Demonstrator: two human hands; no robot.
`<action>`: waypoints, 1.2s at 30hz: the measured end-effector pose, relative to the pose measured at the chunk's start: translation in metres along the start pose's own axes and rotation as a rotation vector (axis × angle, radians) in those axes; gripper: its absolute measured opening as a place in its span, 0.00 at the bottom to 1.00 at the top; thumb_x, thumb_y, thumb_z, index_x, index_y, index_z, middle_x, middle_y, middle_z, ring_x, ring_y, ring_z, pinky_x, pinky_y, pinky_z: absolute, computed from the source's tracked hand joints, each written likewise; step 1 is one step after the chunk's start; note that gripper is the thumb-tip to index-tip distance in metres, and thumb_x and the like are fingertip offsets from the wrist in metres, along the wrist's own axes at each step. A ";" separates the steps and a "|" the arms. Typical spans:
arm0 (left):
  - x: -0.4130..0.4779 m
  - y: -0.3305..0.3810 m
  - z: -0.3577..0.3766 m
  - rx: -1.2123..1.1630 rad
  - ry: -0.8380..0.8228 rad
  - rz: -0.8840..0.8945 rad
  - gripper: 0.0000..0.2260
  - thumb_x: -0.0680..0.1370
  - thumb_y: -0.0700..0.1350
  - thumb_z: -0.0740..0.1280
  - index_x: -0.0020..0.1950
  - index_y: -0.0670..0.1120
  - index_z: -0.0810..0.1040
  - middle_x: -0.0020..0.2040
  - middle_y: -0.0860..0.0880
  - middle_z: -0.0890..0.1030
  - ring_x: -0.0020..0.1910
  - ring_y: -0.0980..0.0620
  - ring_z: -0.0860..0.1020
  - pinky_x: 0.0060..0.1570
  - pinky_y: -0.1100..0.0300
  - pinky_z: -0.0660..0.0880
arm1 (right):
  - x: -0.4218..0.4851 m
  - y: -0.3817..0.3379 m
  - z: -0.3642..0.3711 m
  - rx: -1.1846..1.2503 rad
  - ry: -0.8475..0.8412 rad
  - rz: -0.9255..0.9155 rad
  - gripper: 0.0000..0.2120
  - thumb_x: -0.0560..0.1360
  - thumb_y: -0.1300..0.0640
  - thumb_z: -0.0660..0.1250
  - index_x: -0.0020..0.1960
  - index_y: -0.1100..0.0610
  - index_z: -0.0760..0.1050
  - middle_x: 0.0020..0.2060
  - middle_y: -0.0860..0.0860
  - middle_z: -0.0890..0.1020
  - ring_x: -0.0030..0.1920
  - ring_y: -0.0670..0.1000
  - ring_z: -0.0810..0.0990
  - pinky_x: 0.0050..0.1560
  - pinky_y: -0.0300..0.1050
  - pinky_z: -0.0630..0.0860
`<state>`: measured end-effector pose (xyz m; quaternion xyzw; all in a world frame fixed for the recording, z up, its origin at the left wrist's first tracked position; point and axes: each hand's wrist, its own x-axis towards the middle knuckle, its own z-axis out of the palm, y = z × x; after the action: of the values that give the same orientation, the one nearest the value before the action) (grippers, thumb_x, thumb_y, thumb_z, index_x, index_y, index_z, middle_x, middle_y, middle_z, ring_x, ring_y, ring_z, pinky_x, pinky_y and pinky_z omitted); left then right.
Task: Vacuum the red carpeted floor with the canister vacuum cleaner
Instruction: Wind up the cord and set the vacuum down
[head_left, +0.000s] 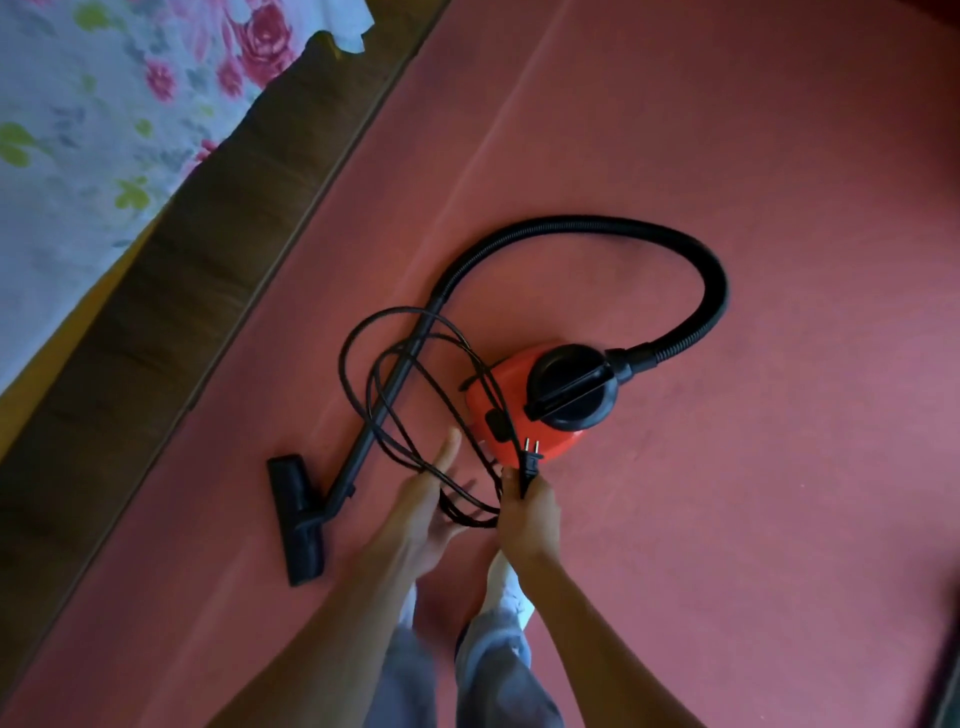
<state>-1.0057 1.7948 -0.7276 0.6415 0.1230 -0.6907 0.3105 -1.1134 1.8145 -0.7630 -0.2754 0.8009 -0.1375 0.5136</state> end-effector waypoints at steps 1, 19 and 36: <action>0.000 0.003 0.003 -0.019 -0.020 0.009 0.25 0.67 0.59 0.73 0.60 0.50 0.74 0.64 0.47 0.75 0.57 0.49 0.79 0.62 0.37 0.73 | 0.002 -0.001 -0.001 -0.044 0.001 0.016 0.12 0.83 0.56 0.56 0.43 0.58 0.72 0.40 0.58 0.79 0.44 0.60 0.76 0.46 0.52 0.70; 0.075 0.053 0.016 0.360 -0.149 -0.027 0.35 0.55 0.63 0.81 0.54 0.41 0.84 0.49 0.43 0.85 0.50 0.42 0.84 0.51 0.49 0.81 | 0.038 -0.067 0.012 -0.720 -0.387 -0.342 0.14 0.80 0.63 0.59 0.64 0.64 0.71 0.59 0.61 0.79 0.58 0.62 0.78 0.54 0.51 0.74; 0.097 0.092 0.055 0.084 -0.097 -0.171 0.15 0.79 0.52 0.66 0.39 0.43 0.72 0.37 0.42 0.81 0.35 0.46 0.79 0.40 0.55 0.77 | 0.067 -0.078 0.009 0.057 -0.389 -0.087 0.11 0.84 0.53 0.58 0.49 0.48 0.79 0.43 0.45 0.85 0.45 0.40 0.82 0.48 0.34 0.76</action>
<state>-0.9947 1.6652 -0.7920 0.6067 0.1330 -0.7496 0.2286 -1.1034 1.7133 -0.7776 -0.3163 0.6698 -0.1263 0.6599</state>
